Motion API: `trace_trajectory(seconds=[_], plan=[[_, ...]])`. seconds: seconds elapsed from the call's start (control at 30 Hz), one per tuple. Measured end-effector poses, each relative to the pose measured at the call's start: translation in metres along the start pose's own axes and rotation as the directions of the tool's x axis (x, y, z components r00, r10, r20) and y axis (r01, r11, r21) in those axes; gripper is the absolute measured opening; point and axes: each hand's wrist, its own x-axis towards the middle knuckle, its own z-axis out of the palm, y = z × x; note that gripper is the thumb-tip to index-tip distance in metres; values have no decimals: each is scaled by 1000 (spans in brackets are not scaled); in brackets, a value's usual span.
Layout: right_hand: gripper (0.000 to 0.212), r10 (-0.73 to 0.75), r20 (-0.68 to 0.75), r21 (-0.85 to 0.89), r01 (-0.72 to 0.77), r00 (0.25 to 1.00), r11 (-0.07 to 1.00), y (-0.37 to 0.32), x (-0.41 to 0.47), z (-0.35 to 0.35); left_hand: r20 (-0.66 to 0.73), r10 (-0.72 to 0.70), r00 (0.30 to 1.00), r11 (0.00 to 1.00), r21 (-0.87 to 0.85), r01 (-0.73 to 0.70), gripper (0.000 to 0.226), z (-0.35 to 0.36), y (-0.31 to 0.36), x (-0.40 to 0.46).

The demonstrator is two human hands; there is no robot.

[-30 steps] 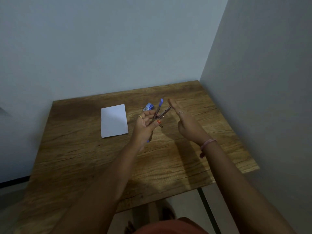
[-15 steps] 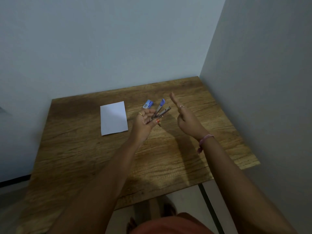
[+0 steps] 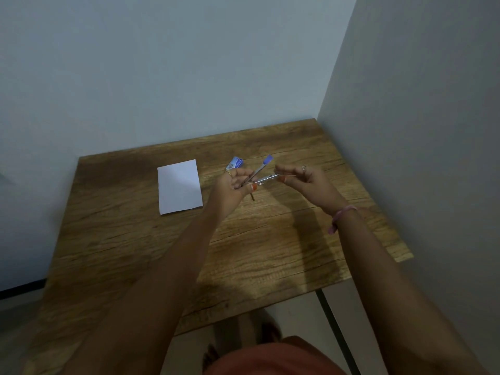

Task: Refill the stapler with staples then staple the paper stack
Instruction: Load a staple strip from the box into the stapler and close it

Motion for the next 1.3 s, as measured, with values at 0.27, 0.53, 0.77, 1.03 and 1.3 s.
trace_trajectory(seconds=[0.27,0.53,0.77,1.03,1.3], plan=[[35,48,7,58,-48,999,997,16,1,5,215,-252,944,948,-140,285,30,1,7,9],[24,10,-60,23,-8,998,1000,13,9,-4,457,-327,827,834,-273,480,23,-4,4,15],[13,202,188,357,-259,961,898,18,15,-7,574,-381,725,753,-262,603,30,-10,3,17],[11,432,-81,590,-306,898,747,31,20,-17,386,-479,788,834,-81,546,29,-38,-11,19],[19,646,-352,793,-150,677,590,46,14,-2,20,-424,906,906,-5,424,26,-43,-36,29]])
